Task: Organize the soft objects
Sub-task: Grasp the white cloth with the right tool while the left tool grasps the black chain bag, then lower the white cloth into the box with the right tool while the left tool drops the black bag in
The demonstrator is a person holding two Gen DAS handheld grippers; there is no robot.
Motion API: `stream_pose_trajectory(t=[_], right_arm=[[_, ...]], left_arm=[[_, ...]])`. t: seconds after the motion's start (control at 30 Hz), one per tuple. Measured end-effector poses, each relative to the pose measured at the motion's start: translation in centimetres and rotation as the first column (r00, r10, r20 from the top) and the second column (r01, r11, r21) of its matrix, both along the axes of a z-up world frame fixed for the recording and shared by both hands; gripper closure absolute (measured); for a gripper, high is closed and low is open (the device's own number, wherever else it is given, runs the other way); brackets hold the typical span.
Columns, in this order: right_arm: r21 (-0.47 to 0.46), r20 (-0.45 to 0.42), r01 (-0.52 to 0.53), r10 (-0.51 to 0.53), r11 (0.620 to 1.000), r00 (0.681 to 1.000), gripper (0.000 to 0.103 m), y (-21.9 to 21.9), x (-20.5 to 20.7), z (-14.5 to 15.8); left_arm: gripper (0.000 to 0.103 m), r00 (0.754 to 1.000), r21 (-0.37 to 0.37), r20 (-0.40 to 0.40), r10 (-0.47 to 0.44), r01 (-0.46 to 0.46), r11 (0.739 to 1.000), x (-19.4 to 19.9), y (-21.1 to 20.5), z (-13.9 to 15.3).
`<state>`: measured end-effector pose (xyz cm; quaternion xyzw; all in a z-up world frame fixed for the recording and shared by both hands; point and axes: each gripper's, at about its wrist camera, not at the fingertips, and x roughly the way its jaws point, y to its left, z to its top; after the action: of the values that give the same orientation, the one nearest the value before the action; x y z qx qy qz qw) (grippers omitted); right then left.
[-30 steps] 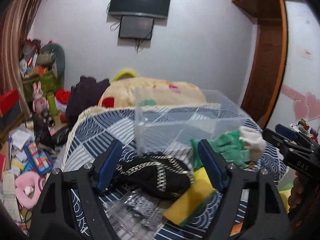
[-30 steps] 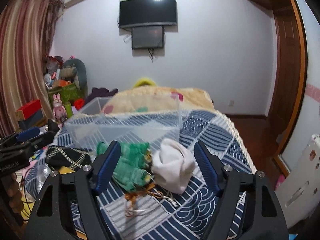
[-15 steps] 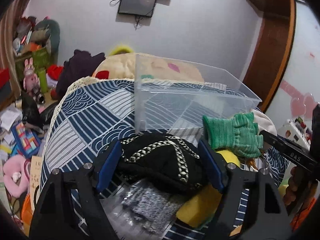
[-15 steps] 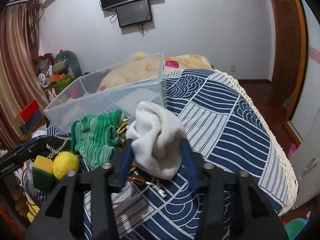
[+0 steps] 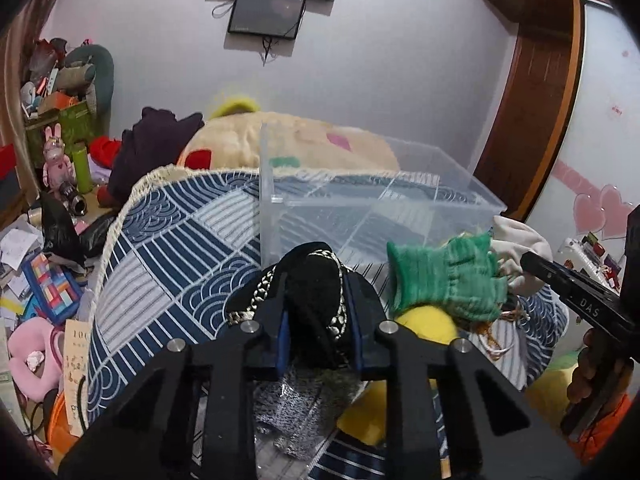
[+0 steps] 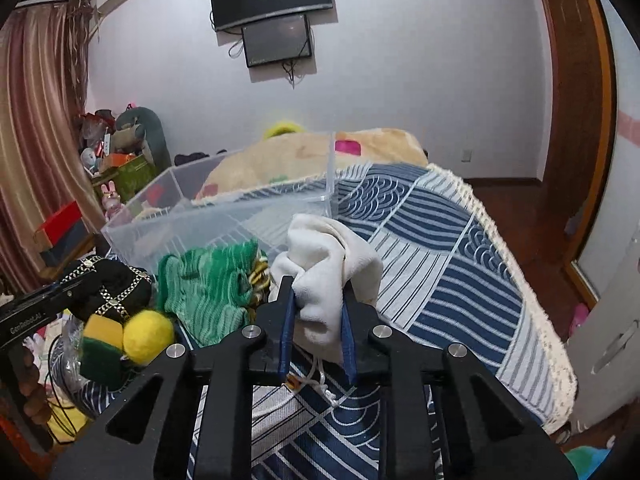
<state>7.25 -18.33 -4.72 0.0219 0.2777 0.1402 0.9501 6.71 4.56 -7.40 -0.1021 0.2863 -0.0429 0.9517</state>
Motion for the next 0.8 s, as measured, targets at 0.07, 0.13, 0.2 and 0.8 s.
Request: stream_pose_trajectory(t=[0.07,0.13,0.2,0.8], right_arm=[[-0.005,0.024,0.002,-0.002,1.0,1.0,0.085,0.0,-0.3,0.6],[-0.007,0.045,0.003,-0.002,1.0,0.999,0.085,-0.1,-0.4,1.3],[-0.008,0.063,0.003,-0.002,1.0,0.998,0.085,-0.1,-0.6,1.8],[-0.003,0.233,-0.017,0.017,1.0,0.972,0.085,1.8,0.4,7.1]], left_arm=[[0.083,1.0,0.001,0.028,-0.001,0.001,1.0,-0.5,0.0,0.8],[0.083,0.998,0.003,0.06,0.0,0.0,1.0,-1.0,-0.1,1.7],[0.083,0.996,-0.002,0.084,0.002,-0.002,1.0,-1.4,-0.1,2.7],[0.083,0.975,-0.036,0.223,-0.015,0.023,0.999,1.8,0.9,7.8]])
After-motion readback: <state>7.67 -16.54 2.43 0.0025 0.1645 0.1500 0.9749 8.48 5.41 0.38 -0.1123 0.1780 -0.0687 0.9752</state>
